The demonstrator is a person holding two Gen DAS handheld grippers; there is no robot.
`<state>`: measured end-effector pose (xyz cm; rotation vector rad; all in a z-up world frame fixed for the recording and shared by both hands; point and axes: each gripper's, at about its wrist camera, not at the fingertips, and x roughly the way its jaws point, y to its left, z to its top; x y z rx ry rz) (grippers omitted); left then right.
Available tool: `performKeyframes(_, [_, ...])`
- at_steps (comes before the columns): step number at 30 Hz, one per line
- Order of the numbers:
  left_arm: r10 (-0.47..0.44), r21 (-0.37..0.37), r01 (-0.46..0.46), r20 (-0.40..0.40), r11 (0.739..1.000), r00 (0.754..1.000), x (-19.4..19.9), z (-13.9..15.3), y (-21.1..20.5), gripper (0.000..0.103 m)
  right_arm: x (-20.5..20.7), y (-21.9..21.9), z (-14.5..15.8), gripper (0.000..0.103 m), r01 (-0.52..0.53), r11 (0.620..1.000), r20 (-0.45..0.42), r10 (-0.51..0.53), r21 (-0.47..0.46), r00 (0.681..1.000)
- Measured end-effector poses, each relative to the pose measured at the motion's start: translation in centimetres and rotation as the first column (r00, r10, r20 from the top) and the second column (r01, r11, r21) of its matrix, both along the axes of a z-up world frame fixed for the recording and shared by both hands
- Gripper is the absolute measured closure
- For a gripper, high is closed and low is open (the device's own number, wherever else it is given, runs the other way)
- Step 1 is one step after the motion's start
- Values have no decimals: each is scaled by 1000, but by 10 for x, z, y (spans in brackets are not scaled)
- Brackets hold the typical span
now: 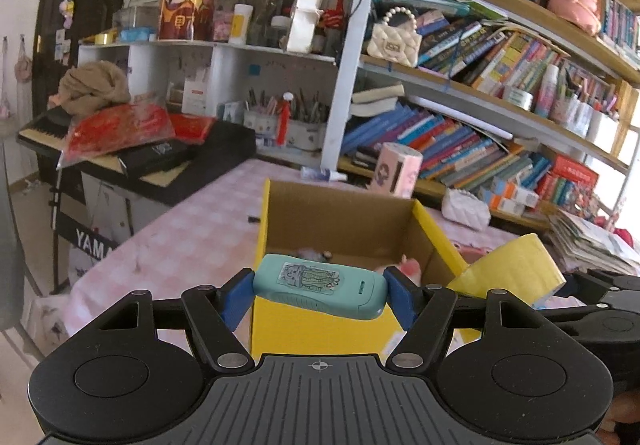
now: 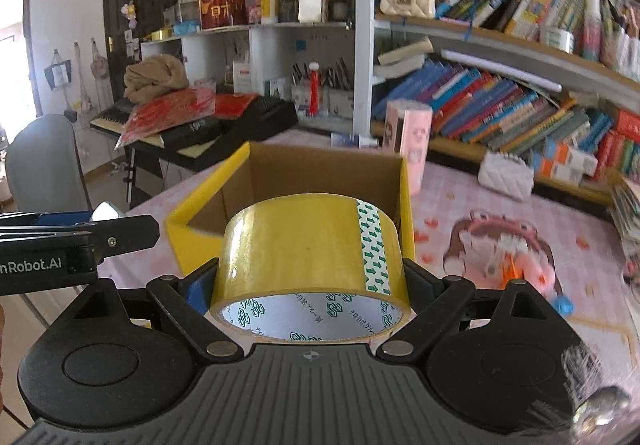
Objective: Organize objects
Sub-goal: 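Carry the eraser and tape roll over the yellow box with both tools, then lower the eraser and tape into the box and open both tools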
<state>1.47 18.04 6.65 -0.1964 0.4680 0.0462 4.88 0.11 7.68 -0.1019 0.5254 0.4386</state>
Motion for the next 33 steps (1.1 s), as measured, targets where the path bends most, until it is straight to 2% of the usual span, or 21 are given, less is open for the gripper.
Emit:
performKeyframes(9, [53,9,-53,-5,999,999,56,-2,-1,33,64,5,0,13,-41,999,36,42,-19,998])
performKeyframes(19, [94,17,-93,-80,996,992,107,-18,-7,33,113,22,-23,13,-145,979,79,157,-140,984])
performKeyframes(27, [109,42,-104,-146,994,983,141,-31,-13,33,143,38,-43,13,-242,943,32,255,-227,966])
performKeyframes(33, [117,62,-107,-187,992,975,158,-41,-16,33,155,47,-54,13,-308,915,-19,314,-259,949])
